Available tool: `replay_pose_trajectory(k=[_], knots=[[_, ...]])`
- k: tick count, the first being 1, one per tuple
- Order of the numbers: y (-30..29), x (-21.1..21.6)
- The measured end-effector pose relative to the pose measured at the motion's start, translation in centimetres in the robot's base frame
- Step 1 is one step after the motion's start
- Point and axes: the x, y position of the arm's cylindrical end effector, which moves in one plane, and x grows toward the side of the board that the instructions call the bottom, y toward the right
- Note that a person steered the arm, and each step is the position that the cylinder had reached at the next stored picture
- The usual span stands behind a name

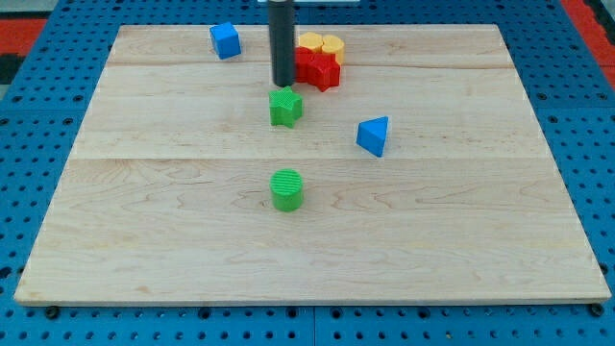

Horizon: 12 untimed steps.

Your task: Move blue cube to the top of green star

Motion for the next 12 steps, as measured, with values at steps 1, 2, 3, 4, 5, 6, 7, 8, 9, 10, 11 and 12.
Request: replay_pose_trajectory(k=[1,2,3,4,5,6,7,8,9,10,11,12], knots=[[-6.4,-0.9],[-12.0,-4.3],[-14.4,-8.4],[-12.1,-11.7],[-9.0,-11.1],[-6.8,-7.6],[-4.7,-6.8],[-4.4,-7.7],[-2.7,-7.3],[0.1,-6.2],[1.7,-3.8],[1.7,-2.0]])
